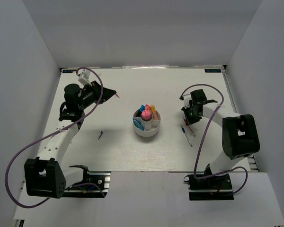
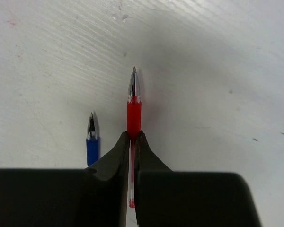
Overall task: Sort the stationery into containers
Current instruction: Pick up the pen from the center of the board.
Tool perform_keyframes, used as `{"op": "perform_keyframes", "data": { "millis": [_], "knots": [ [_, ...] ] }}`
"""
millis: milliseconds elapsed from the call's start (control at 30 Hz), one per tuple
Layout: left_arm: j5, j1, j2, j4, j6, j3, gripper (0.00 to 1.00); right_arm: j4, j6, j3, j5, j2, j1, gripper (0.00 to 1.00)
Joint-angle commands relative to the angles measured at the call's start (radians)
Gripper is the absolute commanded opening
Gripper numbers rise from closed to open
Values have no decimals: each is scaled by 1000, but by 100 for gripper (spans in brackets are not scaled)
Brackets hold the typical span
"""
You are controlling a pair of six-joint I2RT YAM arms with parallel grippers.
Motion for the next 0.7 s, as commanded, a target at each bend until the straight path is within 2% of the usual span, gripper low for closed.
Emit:
{"op": "perform_keyframes", "data": {
  "millis": [0, 33, 167, 233, 333, 367, 667],
  "knots": [
    [6, -4, 20, 42, -1, 79, 0, -33, -110, 130, -73, -107, -37, 0],
    [17, -4, 23, 69, -24, 87, 0, -51, -121, 166, -101, -122, -43, 0],
    [68, -4, 34, 186, -128, 92, 0, -165, -126, 333, -374, -211, -33, 0],
    [85, -4, 32, 252, -183, 93, 0, -142, -110, 366, -475, -265, -4, 0],
    [76, -13, 17, 339, -219, 87, 0, -147, -14, 425, -540, -270, 38, 0],
    [72, -22, 17, 365, -234, 90, 0, -163, 38, 456, -613, -251, 74, 0],
    [83, -23, 48, 459, -300, 104, 0, -19, 222, 507, -653, -185, 315, 0]
  ]
}}
